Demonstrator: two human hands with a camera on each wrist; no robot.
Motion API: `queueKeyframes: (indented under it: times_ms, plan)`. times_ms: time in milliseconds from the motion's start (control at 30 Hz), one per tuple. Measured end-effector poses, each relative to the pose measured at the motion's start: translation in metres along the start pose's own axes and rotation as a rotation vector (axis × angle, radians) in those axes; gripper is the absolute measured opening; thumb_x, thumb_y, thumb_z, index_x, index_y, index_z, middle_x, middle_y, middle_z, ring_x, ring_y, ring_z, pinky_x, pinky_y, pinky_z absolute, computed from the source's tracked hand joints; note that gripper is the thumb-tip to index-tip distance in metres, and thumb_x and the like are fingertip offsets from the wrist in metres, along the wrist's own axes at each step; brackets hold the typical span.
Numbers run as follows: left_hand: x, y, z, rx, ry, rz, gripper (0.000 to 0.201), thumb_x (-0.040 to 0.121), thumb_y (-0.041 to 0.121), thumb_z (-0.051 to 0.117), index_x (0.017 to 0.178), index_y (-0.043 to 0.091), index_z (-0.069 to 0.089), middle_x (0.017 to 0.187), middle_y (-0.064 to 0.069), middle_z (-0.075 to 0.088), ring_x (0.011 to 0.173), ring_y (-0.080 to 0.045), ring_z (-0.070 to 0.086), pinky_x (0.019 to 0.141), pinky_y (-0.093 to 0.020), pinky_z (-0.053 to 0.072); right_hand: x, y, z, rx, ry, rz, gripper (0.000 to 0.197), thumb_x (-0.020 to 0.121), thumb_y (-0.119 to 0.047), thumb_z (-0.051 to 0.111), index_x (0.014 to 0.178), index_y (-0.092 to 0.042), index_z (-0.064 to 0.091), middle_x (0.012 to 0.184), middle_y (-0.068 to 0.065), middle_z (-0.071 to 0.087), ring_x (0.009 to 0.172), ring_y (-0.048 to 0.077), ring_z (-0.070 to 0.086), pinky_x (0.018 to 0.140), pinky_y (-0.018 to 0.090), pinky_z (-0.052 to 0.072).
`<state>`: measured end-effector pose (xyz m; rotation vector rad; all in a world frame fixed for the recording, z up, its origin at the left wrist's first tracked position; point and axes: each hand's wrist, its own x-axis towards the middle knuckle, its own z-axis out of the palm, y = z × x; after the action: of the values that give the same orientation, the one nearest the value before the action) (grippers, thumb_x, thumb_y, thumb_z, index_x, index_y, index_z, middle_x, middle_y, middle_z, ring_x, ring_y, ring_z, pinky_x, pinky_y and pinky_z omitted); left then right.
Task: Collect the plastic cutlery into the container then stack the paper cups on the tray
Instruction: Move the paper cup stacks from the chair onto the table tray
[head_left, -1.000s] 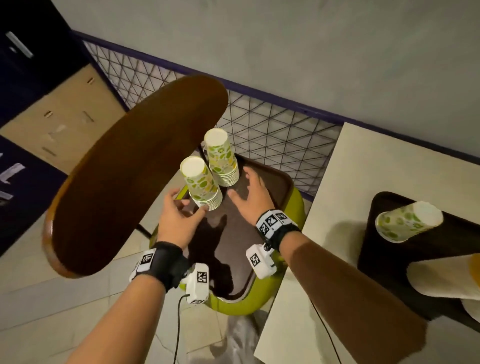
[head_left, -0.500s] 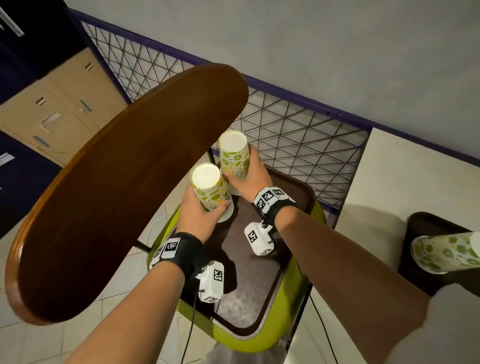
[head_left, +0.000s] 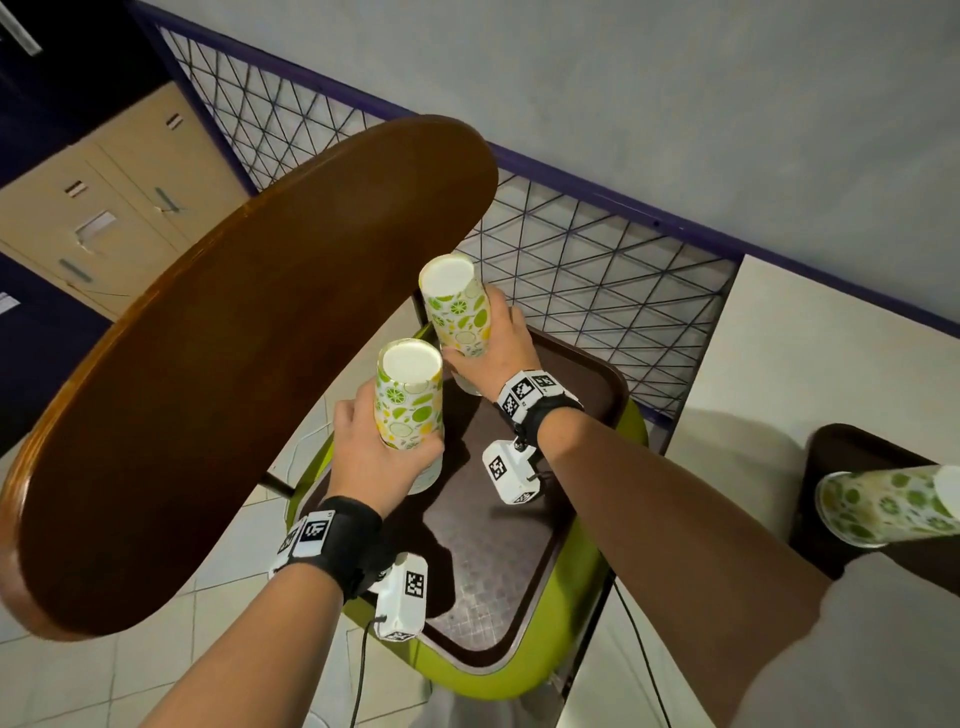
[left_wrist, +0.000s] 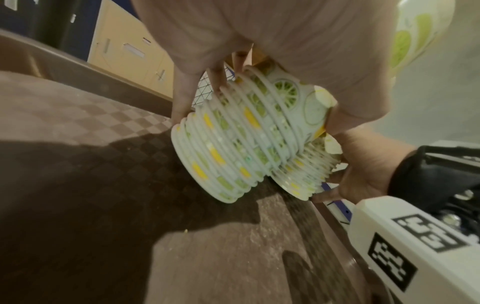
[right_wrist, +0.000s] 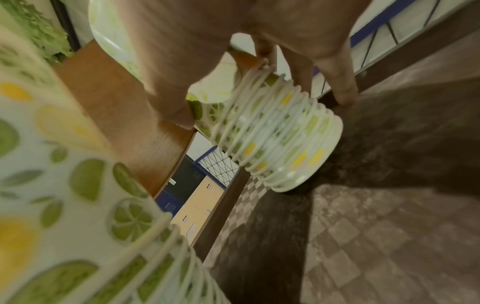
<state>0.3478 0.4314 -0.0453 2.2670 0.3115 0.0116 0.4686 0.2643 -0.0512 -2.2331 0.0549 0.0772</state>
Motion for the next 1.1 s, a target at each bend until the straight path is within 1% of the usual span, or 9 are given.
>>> queueKeyframes:
  times_ms: [200, 333, 400, 500, 600, 733, 800, 933, 1100]
  plan:
    - [0.002, 0.002, -0.001, -0.028, 0.003, -0.033, 0.089, 0.067, 0.037, 0.086, 0.143, 0.034, 0.039, 0.114, -0.001, 0.045, 0.107, -0.011, 0.039, 0.093, -0.035, 0.043, -0.009, 0.001, -0.006, -0.065, -0.050, 0.042, 0.096, 0.064, -0.051, 0.080, 0.144, -0.046, 0.026, 0.134, 0.008, 0.042, 0.116, 0.037, 0.053, 0.098, 0.048, 0.050]
    - [0.008, 0.003, 0.001, -0.029, -0.013, -0.030, 0.103, 0.066, 0.038, 0.085, 0.149, 0.047, 0.025, 0.112, 0.002, 0.042, 0.112, -0.014, 0.037, 0.093, -0.034, 0.041, -0.014, 0.011, -0.007, -0.004, -0.046, 0.094, 0.102, 0.059, -0.043, 0.083, 0.143, -0.048, 0.027, 0.131, 0.007, 0.041, 0.112, 0.028, 0.049, 0.102, 0.044, 0.049]
    - [0.008, 0.001, 0.003, -0.025, -0.017, -0.058, 0.103, 0.062, 0.040, 0.087, 0.146, 0.047, 0.028, 0.114, 0.000, 0.039, 0.116, -0.018, 0.038, 0.097, -0.036, 0.043, -0.018, 0.016, -0.007, 0.035, -0.017, 0.123, 0.100, 0.059, -0.042, 0.084, 0.143, -0.044, 0.030, 0.130, 0.007, 0.044, 0.102, 0.018, 0.041, 0.102, 0.039, 0.047]
    - [0.007, -0.004, 0.007, -0.025, -0.005, -0.096, 0.095, 0.060, 0.044, 0.090, 0.138, 0.039, 0.037, 0.114, -0.001, 0.037, 0.119, -0.022, 0.042, 0.101, -0.037, 0.044, -0.025, 0.018, -0.008, 0.085, 0.006, 0.143, 0.100, 0.060, -0.042, 0.086, 0.143, -0.041, 0.032, 0.129, 0.008, 0.043, 0.100, 0.013, 0.037, 0.100, 0.031, 0.042]
    - [0.007, -0.008, 0.008, -0.044, -0.014, -0.089, 0.094, 0.059, 0.046, 0.091, 0.137, 0.035, 0.041, 0.117, 0.001, 0.044, 0.120, -0.023, 0.046, 0.100, -0.037, 0.044, -0.035, 0.016, -0.012, 0.109, 0.012, 0.151, 0.100, 0.063, -0.038, 0.088, 0.145, -0.039, 0.032, 0.126, 0.007, 0.039, 0.099, 0.014, 0.039, 0.097, 0.028, 0.041]
    - [0.005, -0.005, 0.008, -0.128, -0.009, -0.082, 0.089, 0.050, 0.057, 0.087, 0.127, 0.037, 0.046, 0.117, 0.005, 0.059, 0.115, -0.023, 0.056, 0.096, -0.052, 0.052, -0.050, 0.017, -0.021, 0.168, 0.054, 0.183, 0.099, 0.062, -0.038, 0.090, 0.145, -0.035, 0.036, 0.125, 0.006, 0.043, 0.100, 0.014, 0.044, 0.093, 0.026, 0.040]
    - [0.004, 0.004, 0.010, -0.178, -0.009, -0.069, 0.087, 0.048, 0.057, 0.089, 0.123, 0.043, 0.047, 0.118, 0.006, 0.061, 0.114, -0.023, 0.059, 0.095, -0.054, 0.053, -0.060, 0.018, -0.030, 0.211, 0.104, 0.208, 0.093, 0.060, -0.040, 0.090, 0.138, -0.033, 0.041, 0.123, 0.005, 0.048, 0.106, 0.016, 0.047, 0.096, 0.031, 0.044]
    - [-0.001, 0.036, 0.012, -0.261, -0.036, 0.007, 0.087, 0.049, 0.051, 0.092, 0.124, 0.044, 0.049, 0.120, 0.006, 0.064, 0.114, -0.021, 0.062, 0.095, -0.053, 0.054, -0.085, 0.022, -0.051, 0.334, 0.207, 0.274, 0.088, 0.046, -0.055, 0.088, 0.122, -0.041, 0.045, 0.120, -0.001, 0.059, 0.113, 0.019, 0.060, 0.100, 0.043, 0.052]
    - [-0.019, 0.083, 0.023, -0.299, -0.142, 0.103, 0.091, 0.047, 0.049, 0.094, 0.127, 0.040, 0.049, 0.121, 0.002, 0.064, 0.113, -0.019, 0.063, 0.096, -0.051, 0.054, -0.123, 0.033, -0.098, 0.416, 0.299, 0.285, 0.090, 0.045, -0.054, 0.092, 0.121, -0.046, 0.046, 0.122, -0.006, 0.064, 0.111, 0.014, 0.066, 0.096, 0.043, 0.056]
